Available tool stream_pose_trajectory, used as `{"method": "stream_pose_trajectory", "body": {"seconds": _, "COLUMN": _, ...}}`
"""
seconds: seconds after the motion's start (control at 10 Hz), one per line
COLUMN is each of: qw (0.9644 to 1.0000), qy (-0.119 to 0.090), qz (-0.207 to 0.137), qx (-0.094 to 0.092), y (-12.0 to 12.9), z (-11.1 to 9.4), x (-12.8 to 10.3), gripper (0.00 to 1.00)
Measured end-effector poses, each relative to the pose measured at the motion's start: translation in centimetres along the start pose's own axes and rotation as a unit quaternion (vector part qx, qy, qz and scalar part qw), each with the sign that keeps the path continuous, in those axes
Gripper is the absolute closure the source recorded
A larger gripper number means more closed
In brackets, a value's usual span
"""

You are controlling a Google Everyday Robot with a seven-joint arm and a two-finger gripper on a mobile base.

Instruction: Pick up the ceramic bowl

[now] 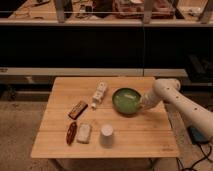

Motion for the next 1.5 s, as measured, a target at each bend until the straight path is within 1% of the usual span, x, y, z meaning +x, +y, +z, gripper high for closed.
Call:
{"method": "stream_pose_trajectory", "body": {"seconds": 0.2, "qw": 1.0000, "qy": 0.000, "qz": 0.001, "qx": 0.000, "y": 0.2, "z": 0.1, "x": 0.2, "gripper": 0.79}}
{"method": "stream_pose_trajectory", "body": {"seconds": 0.4, "qw": 1.0000, "qy": 0.000, "qz": 0.000, "qx": 0.000, "y": -0.1, "z": 0.4, "x": 0.3, "gripper": 0.65}}
{"method": "stream_pose_trajectory", "body": {"seconds": 0.5, "qw": 1.0000, "qy": 0.000, "qz": -0.001, "qx": 0.000, "y": -0.2, "z": 0.5, "x": 0.3, "gripper": 0.60}}
{"method": "stream_pose_trajectory", "body": {"seconds": 0.6, "qw": 1.0000, "qy": -0.001, "qz": -0.002, "qx": 0.000, "y": -0.2, "z": 0.6, "x": 0.3, "gripper": 0.59}}
{"method": "stream_pose_trajectory", "body": {"seconds": 1.0, "qw": 0.9999, "qy": -0.006, "qz": -0.008, "qx": -0.006, "y": -0.6, "z": 1.4, "x": 0.0, "gripper": 0.59}}
{"method": "stream_pose_trajectory", "body": {"seconds": 1.3, "qw": 0.9999, "qy": -0.008, "qz": -0.007, "qx": -0.005, "y": -0.7, "z": 1.6, "x": 0.0, "gripper": 0.60}}
{"method": "stream_pose_trajectory", "body": {"seconds": 1.4, "qw": 0.9999, "qy": -0.010, "qz": -0.007, "qx": -0.005, "y": -0.8, "z": 1.7, "x": 0.0, "gripper": 0.65}}
{"method": "stream_pose_trajectory", "body": {"seconds": 1.5, "qw": 0.9999, "qy": -0.011, "qz": -0.006, "qx": -0.003, "y": -0.9, "z": 1.8, "x": -0.1, "gripper": 0.74}}
